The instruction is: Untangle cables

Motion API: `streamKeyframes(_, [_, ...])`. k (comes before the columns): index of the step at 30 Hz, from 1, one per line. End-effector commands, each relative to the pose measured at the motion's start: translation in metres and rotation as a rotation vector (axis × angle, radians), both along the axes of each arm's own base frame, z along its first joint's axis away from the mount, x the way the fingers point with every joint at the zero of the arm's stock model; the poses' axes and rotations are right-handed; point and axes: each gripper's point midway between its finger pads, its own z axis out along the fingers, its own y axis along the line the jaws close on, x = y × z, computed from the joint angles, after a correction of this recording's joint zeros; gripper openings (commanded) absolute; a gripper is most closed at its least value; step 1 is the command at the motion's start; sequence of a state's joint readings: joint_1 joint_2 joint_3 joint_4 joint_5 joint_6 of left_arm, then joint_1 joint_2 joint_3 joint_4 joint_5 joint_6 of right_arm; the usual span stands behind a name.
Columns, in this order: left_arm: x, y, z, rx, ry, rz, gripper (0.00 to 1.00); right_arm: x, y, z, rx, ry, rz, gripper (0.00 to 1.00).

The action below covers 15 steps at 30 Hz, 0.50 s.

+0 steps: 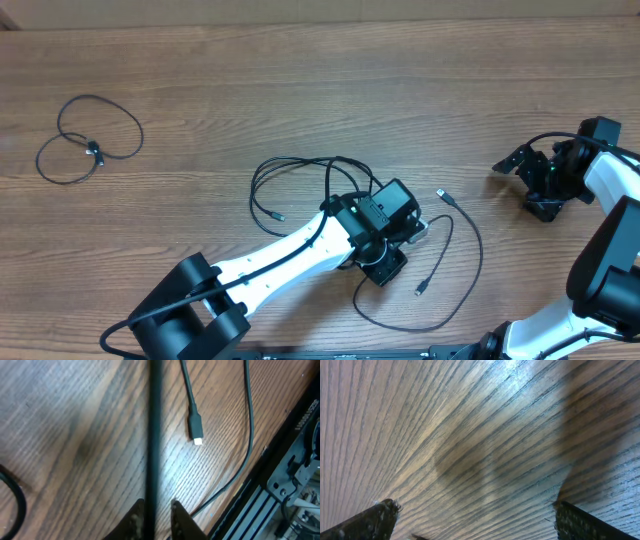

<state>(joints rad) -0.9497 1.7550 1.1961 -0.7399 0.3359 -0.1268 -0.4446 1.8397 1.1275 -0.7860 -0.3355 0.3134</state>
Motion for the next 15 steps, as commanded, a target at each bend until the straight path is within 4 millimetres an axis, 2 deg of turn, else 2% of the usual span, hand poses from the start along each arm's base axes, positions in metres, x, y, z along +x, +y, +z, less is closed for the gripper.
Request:
streamKeyframes(1, [0.005, -0.015, 0.013, -0.036, -0.038, -0.012, 0.26, 0.008, -0.005, 0.006, -0.015, -0.023, 0.002, 1.0])
streamKeyframes(5, [-0.004, -0.02, 0.012, -0.038, -0.048, -0.056, 0.32, 0.008, -0.005, 0.006, -0.015, -0.023, 0.002, 1.0])
streamKeyframes(8, [-0.008, -0.021, 0.011, -0.02, -0.08, -0.08, 0.41, 0.008, -0.005, 0.006, -0.015, -0.023, 0.002, 1.0])
streamKeyframes(15, [-0.012, -0.023, 0.007, 0.024, -0.15, -0.103, 0.47, 0.008, -0.005, 0.006, -0.015, -0.023, 0.002, 1.0])
